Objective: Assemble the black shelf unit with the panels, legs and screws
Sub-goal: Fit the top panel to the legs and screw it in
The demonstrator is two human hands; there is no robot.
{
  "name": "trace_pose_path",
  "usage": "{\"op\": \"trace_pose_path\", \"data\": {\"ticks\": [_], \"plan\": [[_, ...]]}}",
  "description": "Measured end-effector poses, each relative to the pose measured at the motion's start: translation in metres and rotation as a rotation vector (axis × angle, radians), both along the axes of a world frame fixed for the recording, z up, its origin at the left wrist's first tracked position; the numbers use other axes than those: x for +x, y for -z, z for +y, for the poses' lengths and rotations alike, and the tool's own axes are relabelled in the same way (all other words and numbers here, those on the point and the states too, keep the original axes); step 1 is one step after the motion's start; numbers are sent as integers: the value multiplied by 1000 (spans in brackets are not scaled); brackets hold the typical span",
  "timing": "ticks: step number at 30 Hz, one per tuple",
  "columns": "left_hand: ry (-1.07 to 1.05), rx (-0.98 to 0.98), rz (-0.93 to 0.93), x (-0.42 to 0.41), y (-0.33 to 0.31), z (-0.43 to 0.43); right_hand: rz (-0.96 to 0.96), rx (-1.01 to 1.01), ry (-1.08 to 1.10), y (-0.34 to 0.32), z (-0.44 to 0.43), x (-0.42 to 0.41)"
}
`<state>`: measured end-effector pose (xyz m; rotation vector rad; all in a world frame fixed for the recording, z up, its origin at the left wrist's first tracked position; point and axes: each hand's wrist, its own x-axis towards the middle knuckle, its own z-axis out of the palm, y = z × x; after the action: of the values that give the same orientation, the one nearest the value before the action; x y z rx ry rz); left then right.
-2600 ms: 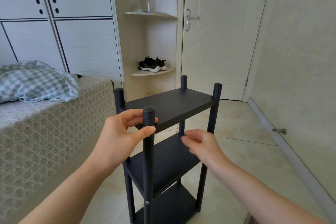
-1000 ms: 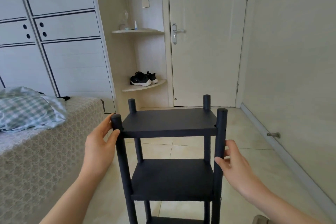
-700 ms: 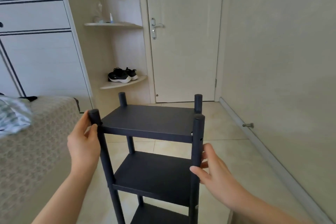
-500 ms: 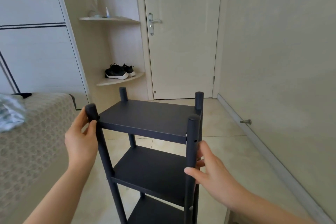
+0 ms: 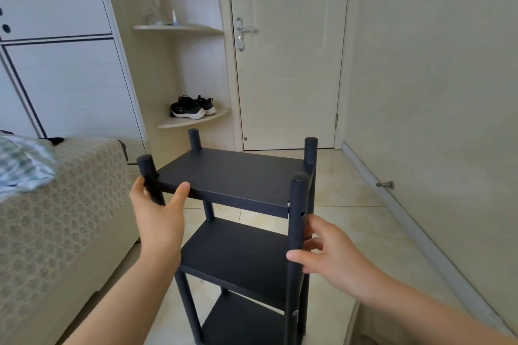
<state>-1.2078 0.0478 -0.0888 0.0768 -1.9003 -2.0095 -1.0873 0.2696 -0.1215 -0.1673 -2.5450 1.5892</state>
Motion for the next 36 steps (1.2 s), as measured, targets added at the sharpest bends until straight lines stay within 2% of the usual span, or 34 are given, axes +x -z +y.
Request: {"op": "trace_pose_path", "data": {"ticks": [4, 7, 10, 14, 20, 30, 36], "plan": [[52, 62, -184, 30, -1, 27, -16, -94, -19, -6, 6, 3], [406, 143, -315, 47, 6, 47, -24, -79, -22, -10, 7, 2], [734, 182, -323, 55, 9, 57, -56, -41, -27, -15, 9, 0], [933, 170, -312, 54, 10, 61, -134, -14, -70, -25, 17, -3], [1038, 165, -243, 50, 16, 70, -184, -22, -161, -34, 30, 1], [955, 5, -123, 32, 30, 70, -141, -17, -152, -31, 31, -5], [908, 0, -81, 36, 28, 76, -114, -44, -155, -25, 31, -12]]}}
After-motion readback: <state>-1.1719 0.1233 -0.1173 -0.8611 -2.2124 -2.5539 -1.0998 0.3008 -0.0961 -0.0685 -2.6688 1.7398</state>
